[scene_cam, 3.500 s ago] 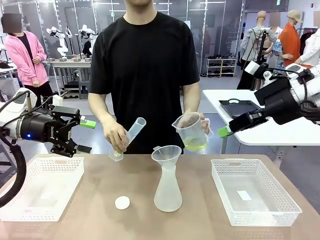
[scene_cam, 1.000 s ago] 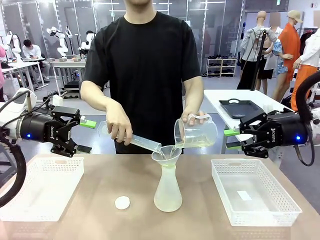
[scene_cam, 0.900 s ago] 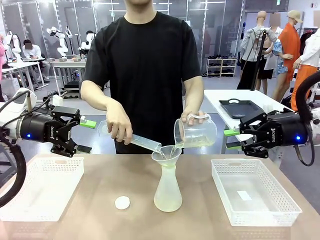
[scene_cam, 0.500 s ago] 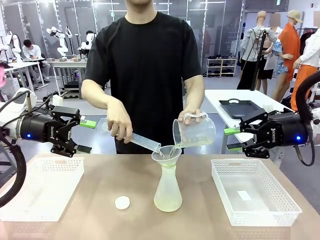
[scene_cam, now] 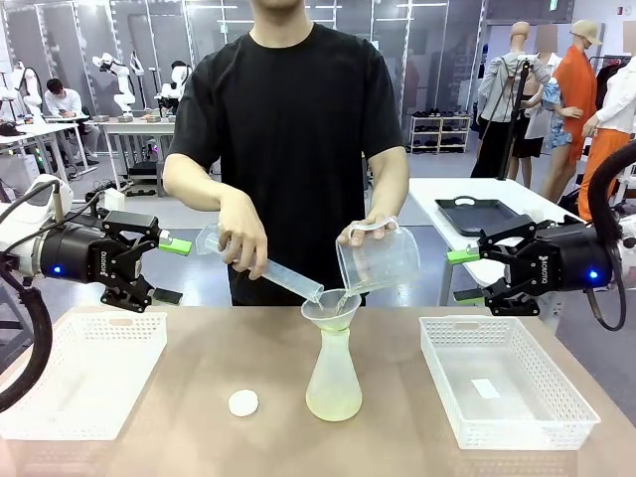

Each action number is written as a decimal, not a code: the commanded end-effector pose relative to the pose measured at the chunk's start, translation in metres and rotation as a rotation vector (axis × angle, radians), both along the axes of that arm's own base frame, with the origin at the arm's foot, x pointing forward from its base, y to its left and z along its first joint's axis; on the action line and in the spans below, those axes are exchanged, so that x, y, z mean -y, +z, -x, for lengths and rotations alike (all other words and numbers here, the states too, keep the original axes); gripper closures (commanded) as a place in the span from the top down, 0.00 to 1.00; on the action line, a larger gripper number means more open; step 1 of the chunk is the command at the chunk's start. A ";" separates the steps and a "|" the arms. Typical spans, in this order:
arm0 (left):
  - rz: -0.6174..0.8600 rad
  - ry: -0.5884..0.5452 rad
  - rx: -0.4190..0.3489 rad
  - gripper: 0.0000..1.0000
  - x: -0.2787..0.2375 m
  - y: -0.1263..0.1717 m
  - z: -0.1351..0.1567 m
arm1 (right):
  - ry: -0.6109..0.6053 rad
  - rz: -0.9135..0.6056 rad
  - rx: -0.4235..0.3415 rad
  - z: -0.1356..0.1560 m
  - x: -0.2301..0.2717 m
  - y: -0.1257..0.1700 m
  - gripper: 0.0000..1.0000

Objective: Prepare the solutions needed for the experiment.
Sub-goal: Once the solution is in the Big flask , pick up the Plastic Funnel and place it back into the right Organizing basket.

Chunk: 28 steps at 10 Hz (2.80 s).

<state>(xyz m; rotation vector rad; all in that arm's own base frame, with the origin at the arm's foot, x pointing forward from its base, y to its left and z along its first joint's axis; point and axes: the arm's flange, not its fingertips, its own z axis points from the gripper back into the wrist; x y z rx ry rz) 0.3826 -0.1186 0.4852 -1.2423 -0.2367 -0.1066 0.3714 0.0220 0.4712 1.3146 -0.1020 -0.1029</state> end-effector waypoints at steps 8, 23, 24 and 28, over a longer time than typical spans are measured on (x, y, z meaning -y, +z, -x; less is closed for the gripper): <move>0.029 0.003 0.000 1.00 0.003 0.002 0.001 | 0.001 0.000 0.001 0.000 0.000 0.000 0.65; 0.029 0.003 0.000 1.00 0.003 0.002 0.001 | -0.039 0.050 -0.005 0.000 -0.001 0.001 0.65; 0.029 0.003 0.000 1.00 0.003 0.002 0.001 | -0.034 0.060 0.006 0.000 -0.003 0.002 0.65; 0.029 0.003 0.000 1.00 0.003 0.002 0.001 | -0.096 0.301 0.088 -0.015 -0.017 0.032 0.65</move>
